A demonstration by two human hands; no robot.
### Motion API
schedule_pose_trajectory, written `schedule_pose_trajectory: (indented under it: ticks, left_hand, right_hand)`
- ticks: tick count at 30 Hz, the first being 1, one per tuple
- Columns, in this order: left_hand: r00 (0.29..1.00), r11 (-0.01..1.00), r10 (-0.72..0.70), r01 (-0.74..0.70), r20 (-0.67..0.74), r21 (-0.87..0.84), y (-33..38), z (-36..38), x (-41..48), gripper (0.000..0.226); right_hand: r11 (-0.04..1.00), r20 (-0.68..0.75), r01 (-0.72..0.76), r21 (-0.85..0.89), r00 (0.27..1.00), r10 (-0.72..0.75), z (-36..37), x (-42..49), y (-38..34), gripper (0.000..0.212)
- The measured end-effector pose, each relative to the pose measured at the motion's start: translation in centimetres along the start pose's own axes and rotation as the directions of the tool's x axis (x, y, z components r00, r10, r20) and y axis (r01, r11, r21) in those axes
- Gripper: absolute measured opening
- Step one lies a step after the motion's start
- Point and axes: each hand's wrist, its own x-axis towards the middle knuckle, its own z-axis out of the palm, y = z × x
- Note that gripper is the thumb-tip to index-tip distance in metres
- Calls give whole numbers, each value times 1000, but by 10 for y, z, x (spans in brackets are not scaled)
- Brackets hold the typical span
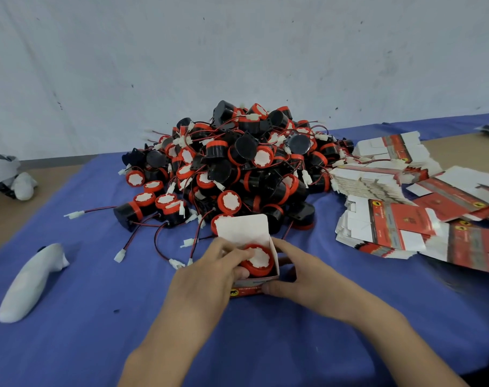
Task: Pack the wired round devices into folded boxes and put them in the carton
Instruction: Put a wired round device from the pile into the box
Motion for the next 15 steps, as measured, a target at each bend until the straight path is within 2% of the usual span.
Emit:
schedule_pose_trajectory:
  ticks: [4,10,12,15]
  left_hand:
    - [999,999,-24,23,26,44,-1,-1,2,38]
    - [996,973,-36,16,82,230,-2,-3,2,41]
    - [996,964,-24,1,82,265,-4,-4,3,38]
    - [996,980,-4,-13,85,200,-5,-7,4,33]
  right_hand:
    - [1000,9,-3,15,1000,3,1,1,1,61]
    - [999,-10,-19,46,1000,20,5,1,-2,51]
    - [991,-69,-53,125,996,62,11,3,-4,40]
    - [977,-198,-91,194,972,130,26,10,-3,32]
